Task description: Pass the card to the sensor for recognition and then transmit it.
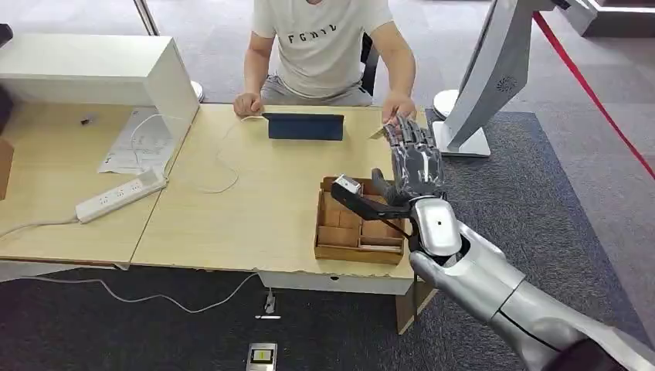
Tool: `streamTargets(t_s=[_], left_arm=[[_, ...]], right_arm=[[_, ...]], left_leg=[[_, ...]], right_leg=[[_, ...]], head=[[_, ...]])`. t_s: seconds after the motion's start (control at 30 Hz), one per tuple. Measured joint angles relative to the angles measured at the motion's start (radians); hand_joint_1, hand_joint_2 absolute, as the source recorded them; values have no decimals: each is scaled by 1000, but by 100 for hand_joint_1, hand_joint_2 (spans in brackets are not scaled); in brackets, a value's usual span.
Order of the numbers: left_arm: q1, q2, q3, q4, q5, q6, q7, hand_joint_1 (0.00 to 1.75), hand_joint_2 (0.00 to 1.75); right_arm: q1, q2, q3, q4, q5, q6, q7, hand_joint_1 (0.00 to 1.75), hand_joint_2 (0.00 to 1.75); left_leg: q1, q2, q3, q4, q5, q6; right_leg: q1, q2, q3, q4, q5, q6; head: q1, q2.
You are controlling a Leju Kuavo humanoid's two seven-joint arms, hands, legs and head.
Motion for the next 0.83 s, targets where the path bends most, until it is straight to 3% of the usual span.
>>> streamTargets(t_s=[0.27,0.37,0.53,0.7,0.83], left_arm=[[1,0,0,0,33,19,-5,0,0],[5,0,0,0,45,27,-9,0,0],[7,0,3,0,54,30,-8,0,0],[6,0,4,0,54,31,-6,0,0],[7,0,12,0,54,55,-7,0,0]], right_arm=[[-12,-32,13,-1,30,48,82,0,0],[-12,-93,-9,-21,-14,56,105,0,0],[5,-213,-93,-49,25,147,106,0,0],[21,-283,-148,-80,42,163,106,0,0],[104,-340,-275,-101,153,266,108,0,0]], left_leg=[[0,0,0,1,0,0],[0,-1,0,1,0,0],[-1,0,-1,2,0,0],[-1,0,-1,2,0,0],[0,-5,1,4,0,1]], right_leg=[[0,0,0,-1,0,0],[0,0,-1,-1,0,0],[-1,0,0,-1,1,1],[-1,1,-1,-1,1,2],[0,-3,-1,-3,1,2]], head=[[0,0],[0,0],[0,0],[0,0],[-1,0]])
